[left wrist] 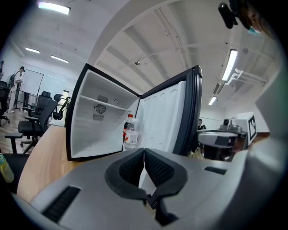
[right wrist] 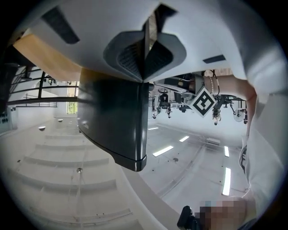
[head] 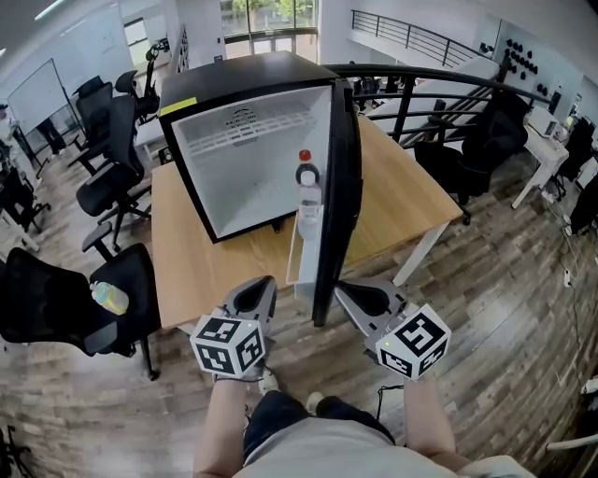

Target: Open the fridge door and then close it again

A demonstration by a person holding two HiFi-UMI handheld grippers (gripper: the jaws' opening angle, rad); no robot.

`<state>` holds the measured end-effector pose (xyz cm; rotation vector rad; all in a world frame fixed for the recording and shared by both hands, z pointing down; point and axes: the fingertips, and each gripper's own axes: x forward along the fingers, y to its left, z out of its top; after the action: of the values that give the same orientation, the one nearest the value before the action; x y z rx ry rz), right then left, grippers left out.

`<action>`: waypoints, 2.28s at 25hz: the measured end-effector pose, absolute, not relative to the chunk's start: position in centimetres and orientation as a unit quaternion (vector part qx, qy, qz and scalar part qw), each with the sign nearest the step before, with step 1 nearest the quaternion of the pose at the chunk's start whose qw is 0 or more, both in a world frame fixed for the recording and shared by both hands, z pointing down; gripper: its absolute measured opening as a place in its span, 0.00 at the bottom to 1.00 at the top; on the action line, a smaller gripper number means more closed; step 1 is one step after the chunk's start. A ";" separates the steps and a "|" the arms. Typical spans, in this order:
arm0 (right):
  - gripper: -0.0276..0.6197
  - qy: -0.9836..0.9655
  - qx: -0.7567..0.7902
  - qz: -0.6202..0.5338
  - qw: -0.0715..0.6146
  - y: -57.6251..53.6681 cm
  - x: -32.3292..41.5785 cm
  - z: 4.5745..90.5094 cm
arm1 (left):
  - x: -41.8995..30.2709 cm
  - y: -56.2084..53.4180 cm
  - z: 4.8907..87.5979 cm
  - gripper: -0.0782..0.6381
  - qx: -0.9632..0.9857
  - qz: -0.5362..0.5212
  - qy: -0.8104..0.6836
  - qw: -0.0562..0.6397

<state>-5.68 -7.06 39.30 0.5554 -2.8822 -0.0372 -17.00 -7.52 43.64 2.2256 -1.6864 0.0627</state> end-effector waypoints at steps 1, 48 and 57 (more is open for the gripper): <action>0.04 -0.978 0.178 -0.015 0.104 -6.9 -6.9 39.4 | -17.9 -7.4 43.6 0.12 0.781 0.022 -0.599 0.174; 0.04 -0.972 0.228 0.012 0.053 -23.3 -41.2 38.5 | -45.5 -17.2 41.6 0.12 0.754 0.019 -0.639 0.150; 0.04 -0.974 0.226 0.007 0.033 -22.8 -40.3 37.7 | -44.6 -17.5 41.6 0.12 0.764 0.014 -0.628 0.150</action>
<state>-40.26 -22.81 37.74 0.6949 -2.9959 0.0225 -44.63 -17.52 41.57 2.1936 -1.8028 0.0395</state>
